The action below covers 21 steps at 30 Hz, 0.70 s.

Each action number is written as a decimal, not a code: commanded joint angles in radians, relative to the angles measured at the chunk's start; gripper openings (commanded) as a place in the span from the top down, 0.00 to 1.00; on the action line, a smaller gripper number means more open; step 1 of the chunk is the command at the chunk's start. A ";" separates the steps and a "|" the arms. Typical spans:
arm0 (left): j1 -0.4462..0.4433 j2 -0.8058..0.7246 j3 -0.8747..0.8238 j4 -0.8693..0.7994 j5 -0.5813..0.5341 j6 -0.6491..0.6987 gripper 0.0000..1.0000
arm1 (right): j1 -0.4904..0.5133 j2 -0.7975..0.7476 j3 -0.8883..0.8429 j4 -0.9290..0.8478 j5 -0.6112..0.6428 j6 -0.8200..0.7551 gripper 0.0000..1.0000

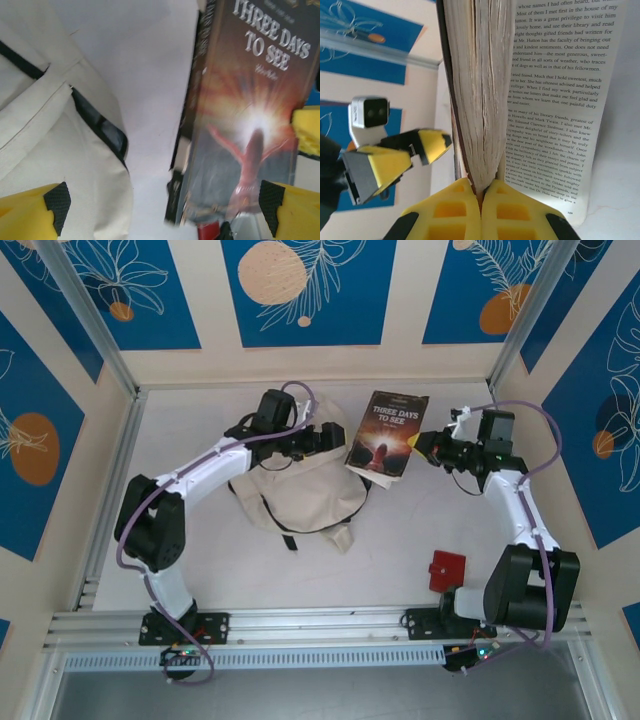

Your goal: Pack books, pencil case, and school supplies into a backpack

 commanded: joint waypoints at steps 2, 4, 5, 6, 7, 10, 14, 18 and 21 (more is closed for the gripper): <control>0.010 0.012 -0.055 0.169 0.125 -0.077 0.02 | 0.037 0.040 -0.029 0.090 -0.185 0.024 1.00; 0.010 0.032 -0.065 0.208 0.150 -0.107 0.02 | 0.053 0.059 -0.044 0.125 -0.223 0.042 1.00; 0.011 0.042 -0.070 0.226 0.162 -0.120 0.02 | 0.063 0.070 -0.045 0.129 -0.235 0.044 1.00; 0.011 0.049 -0.072 0.243 0.173 -0.132 0.03 | 0.072 0.077 -0.044 0.129 -0.242 0.042 1.00; 0.011 0.056 -0.077 0.259 0.183 -0.144 0.02 | 0.082 0.086 -0.044 0.129 -0.252 0.040 1.00; 0.010 0.071 -0.069 0.285 0.218 -0.153 0.04 | 0.105 0.104 -0.050 0.152 -0.281 0.051 1.00; 0.011 0.067 -0.075 0.356 0.283 -0.171 0.08 | 0.117 0.124 -0.056 0.183 -0.288 0.066 1.00; 0.012 0.042 -0.078 0.364 0.295 -0.155 0.25 | 0.119 0.144 -0.053 0.196 -0.292 0.079 1.00; 0.016 0.022 -0.082 0.350 0.283 -0.147 0.51 | 0.117 0.154 -0.048 0.188 -0.289 0.078 1.00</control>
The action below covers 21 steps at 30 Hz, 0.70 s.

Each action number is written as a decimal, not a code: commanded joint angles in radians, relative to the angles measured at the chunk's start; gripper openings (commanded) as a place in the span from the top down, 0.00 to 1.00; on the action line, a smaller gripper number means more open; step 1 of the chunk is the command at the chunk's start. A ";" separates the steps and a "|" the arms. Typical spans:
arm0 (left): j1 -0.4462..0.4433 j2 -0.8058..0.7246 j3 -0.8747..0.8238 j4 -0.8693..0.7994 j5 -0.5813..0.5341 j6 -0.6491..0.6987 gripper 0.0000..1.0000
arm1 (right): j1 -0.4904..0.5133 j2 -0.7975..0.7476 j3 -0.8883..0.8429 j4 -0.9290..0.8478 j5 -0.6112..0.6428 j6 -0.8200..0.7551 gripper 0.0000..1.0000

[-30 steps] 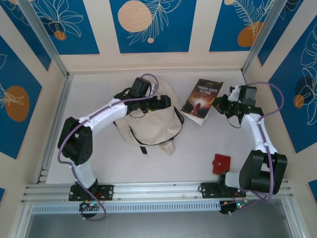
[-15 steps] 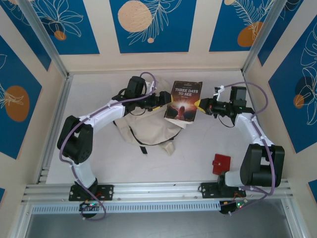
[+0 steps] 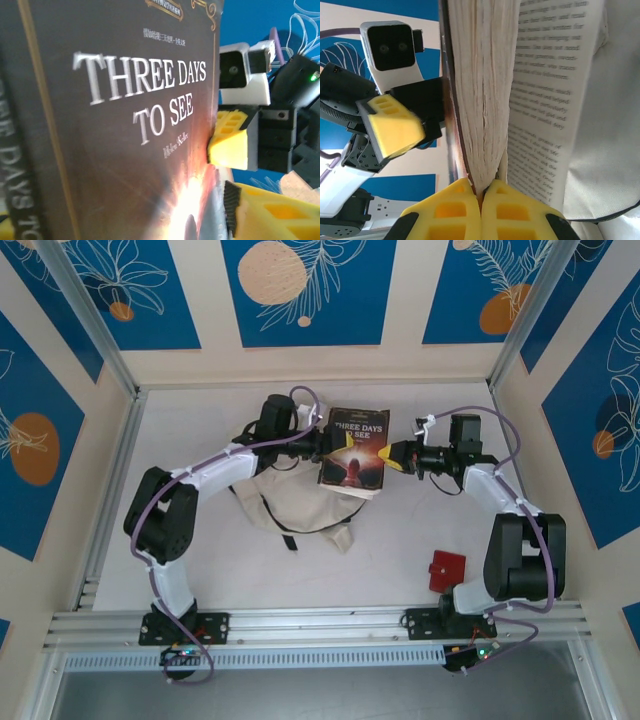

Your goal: Pack books, pencil case, and school supplies into a backpack

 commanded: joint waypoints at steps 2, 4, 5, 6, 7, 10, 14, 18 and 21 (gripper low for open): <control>0.014 -0.055 -0.010 0.024 0.038 0.027 0.67 | 0.002 0.006 0.009 0.003 -0.045 0.004 0.91; 0.016 -0.071 -0.010 -0.005 0.027 0.043 0.84 | 0.001 0.004 0.012 -0.012 -0.028 0.009 0.77; 0.018 -0.080 -0.013 -0.013 0.018 0.050 0.91 | 0.001 -0.003 0.009 -0.015 -0.005 0.014 0.69; 0.021 -0.090 -0.016 -0.020 0.009 0.053 0.94 | 0.000 -0.011 0.007 -0.020 0.018 0.020 0.62; 0.025 -0.104 -0.020 -0.031 -0.007 0.053 0.96 | 0.001 -0.019 0.003 -0.023 0.043 0.028 0.54; 0.050 -0.155 -0.050 -0.042 -0.074 0.035 0.99 | 0.003 -0.058 -0.015 -0.011 0.120 0.074 0.36; 0.097 -0.246 -0.120 -0.046 -0.226 -0.015 0.99 | 0.035 -0.116 -0.073 0.099 0.182 0.195 0.20; 0.126 -0.338 -0.169 -0.055 -0.361 -0.034 1.00 | 0.124 -0.139 -0.133 0.271 0.236 0.354 0.14; 0.130 -0.388 -0.171 -0.067 -0.431 -0.027 1.00 | 0.230 -0.158 -0.191 0.431 0.369 0.494 0.11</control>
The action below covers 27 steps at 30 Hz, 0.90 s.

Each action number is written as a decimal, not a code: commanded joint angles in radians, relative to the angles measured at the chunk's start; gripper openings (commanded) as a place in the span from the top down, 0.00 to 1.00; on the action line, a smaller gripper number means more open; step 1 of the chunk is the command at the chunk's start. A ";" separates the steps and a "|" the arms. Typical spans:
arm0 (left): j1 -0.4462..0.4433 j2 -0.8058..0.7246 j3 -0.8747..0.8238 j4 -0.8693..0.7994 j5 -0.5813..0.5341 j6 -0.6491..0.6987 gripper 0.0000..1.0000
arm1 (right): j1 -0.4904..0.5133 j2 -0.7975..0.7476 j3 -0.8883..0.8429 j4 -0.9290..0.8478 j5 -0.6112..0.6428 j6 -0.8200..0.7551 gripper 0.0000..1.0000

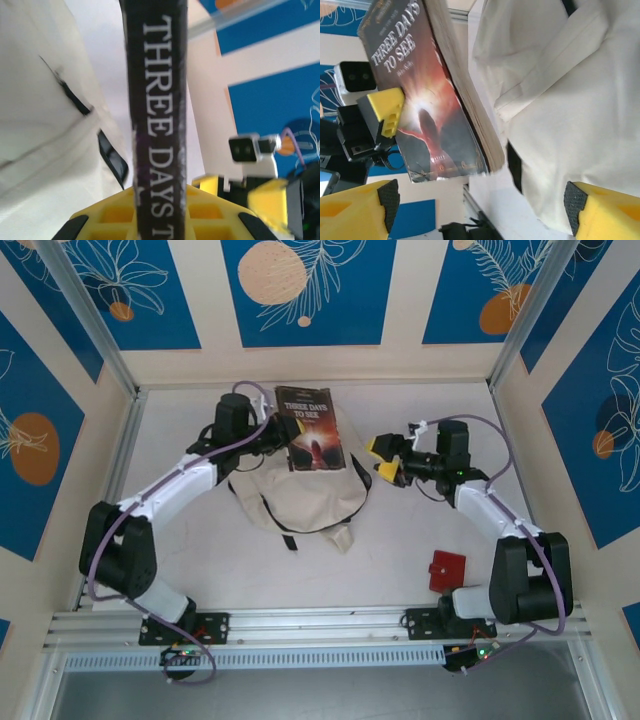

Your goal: Pack books, pencil case, and school supplies into a backpack

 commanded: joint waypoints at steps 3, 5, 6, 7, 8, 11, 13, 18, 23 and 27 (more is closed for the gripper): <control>0.006 -0.104 0.007 0.037 -0.146 -0.023 1.00 | 0.175 -0.026 -0.070 0.296 0.245 0.287 0.06; 0.006 -0.125 -0.004 0.065 -0.173 -0.045 1.00 | 0.234 -0.004 -0.064 0.378 0.281 0.348 0.05; 0.006 -0.133 -0.011 0.082 -0.188 -0.059 1.00 | 0.257 0.009 -0.056 0.408 0.291 0.370 0.05; 0.006 -0.142 -0.019 0.103 -0.203 -0.077 1.00 | 0.280 0.024 -0.043 0.431 0.299 0.392 0.05; 0.006 -0.149 -0.028 0.126 -0.213 -0.091 1.00 | 0.302 0.036 -0.033 0.444 0.311 0.415 0.05; 0.006 -0.162 -0.044 0.192 -0.227 -0.133 1.00 | 0.342 0.080 -0.022 0.547 0.334 0.486 0.04; 0.006 -0.167 -0.055 0.238 -0.224 -0.160 1.00 | 0.352 0.120 -0.017 0.627 0.337 0.540 0.04; 0.005 -0.172 -0.075 0.298 -0.236 -0.234 0.99 | 0.374 0.201 -0.012 0.804 0.375 0.655 0.04; 0.003 -0.170 -0.100 0.339 -0.254 -0.293 0.99 | 0.394 0.243 0.019 0.879 0.405 0.697 0.04; 0.003 -0.166 -0.117 0.359 -0.270 -0.332 0.99 | 0.415 0.279 0.058 0.917 0.402 0.727 0.06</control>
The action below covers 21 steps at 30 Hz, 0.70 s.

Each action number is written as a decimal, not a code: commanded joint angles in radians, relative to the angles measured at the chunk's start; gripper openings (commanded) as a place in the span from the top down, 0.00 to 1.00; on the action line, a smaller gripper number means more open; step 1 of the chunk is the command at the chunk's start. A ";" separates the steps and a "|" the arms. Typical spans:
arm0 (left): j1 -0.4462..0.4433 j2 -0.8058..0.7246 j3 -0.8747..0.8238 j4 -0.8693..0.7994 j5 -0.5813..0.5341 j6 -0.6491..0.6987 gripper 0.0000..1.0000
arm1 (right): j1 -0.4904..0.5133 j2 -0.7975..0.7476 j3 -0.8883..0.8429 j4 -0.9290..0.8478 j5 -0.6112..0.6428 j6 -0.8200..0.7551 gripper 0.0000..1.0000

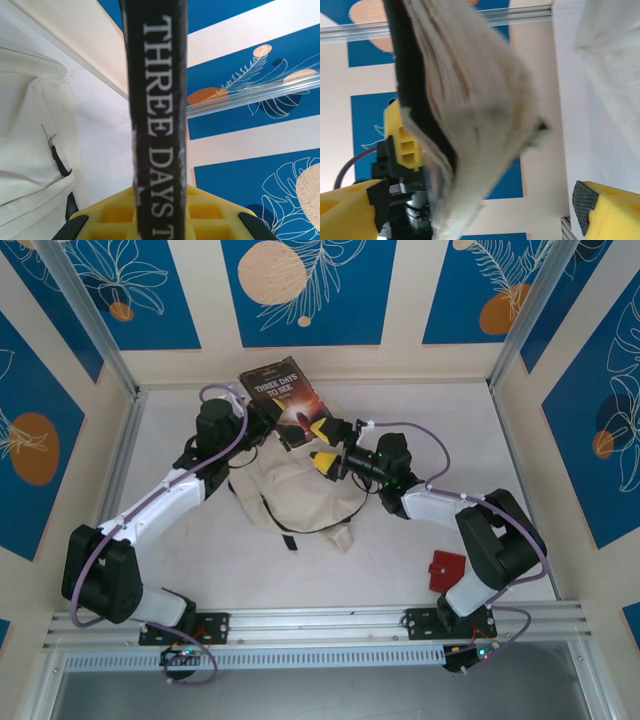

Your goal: Pack books, pencil case, and school supplies into a backpack

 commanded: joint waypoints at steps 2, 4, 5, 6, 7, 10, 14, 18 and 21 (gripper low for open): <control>0.001 -0.044 -0.019 0.121 -0.049 -0.070 0.99 | 0.033 0.035 0.046 0.136 0.045 0.058 0.07; 0.000 -0.050 -0.033 0.111 -0.078 -0.089 0.98 | 0.042 0.043 0.040 0.147 0.066 0.075 0.08; 0.000 -0.054 -0.041 0.114 -0.088 -0.096 0.98 | 0.044 0.047 0.039 0.151 0.071 0.081 0.08; 0.000 -0.054 -0.044 0.116 -0.091 -0.099 0.98 | 0.044 0.052 0.040 0.160 0.074 0.085 0.08; 0.000 -0.054 -0.047 0.116 -0.091 -0.104 0.98 | 0.044 0.060 0.043 0.172 0.074 0.089 0.09; 0.000 -0.054 -0.053 0.118 -0.092 -0.118 0.98 | 0.047 0.080 0.055 0.199 0.078 0.101 0.12; 0.000 -0.050 -0.053 0.114 -0.093 -0.128 0.98 | 0.043 0.104 0.079 0.189 0.095 0.104 0.15; 0.000 -0.038 -0.050 0.117 -0.091 -0.132 0.99 | 0.041 0.132 0.110 0.187 0.095 0.114 0.16; 0.000 -0.029 -0.049 0.114 -0.087 -0.138 0.99 | 0.037 0.143 0.118 0.216 0.096 0.123 0.18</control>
